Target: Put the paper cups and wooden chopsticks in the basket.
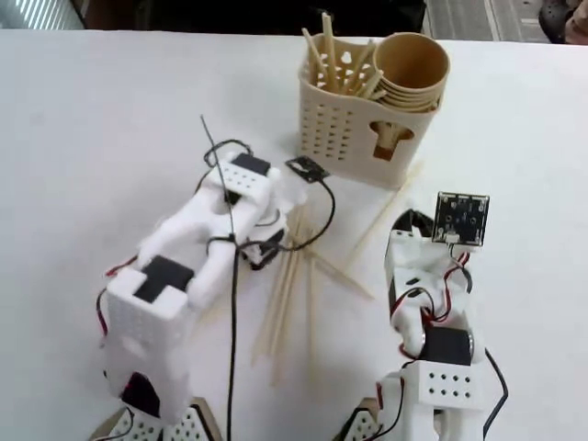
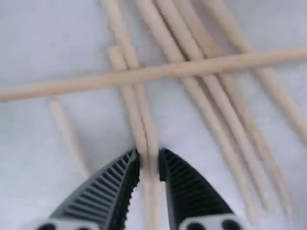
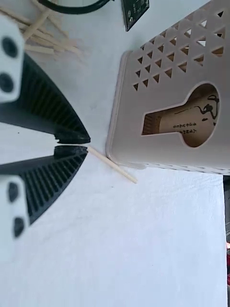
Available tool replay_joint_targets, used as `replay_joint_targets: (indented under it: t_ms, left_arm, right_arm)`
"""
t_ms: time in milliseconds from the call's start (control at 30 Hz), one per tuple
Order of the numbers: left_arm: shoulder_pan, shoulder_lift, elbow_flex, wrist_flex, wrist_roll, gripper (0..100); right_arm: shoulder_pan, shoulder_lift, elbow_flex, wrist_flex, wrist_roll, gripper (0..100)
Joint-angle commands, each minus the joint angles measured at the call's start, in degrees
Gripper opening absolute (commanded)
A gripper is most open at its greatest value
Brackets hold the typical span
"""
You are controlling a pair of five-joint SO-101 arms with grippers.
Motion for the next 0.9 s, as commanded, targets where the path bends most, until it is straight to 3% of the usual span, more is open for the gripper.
replay_joint_targets:
  t_ms: [0,633,867]
  left_arm:
    - [-0.4,2.2,-4.4,1.8,0.0,2]
    - [-0.5,-23.4,-4.7,15.6,0.0,2]
    - [-0.8,-34.5,-4.7,15.6,-2.1,2]
  right_arm:
    - [0.4,-0.9,-0.5,-1.1,0.8,2.5]
    - [0.5,-0.9,-0.5,-1.1,0.8,2.5]
    - [0.5,-0.9,-0.5,-1.1,0.8,2.5]
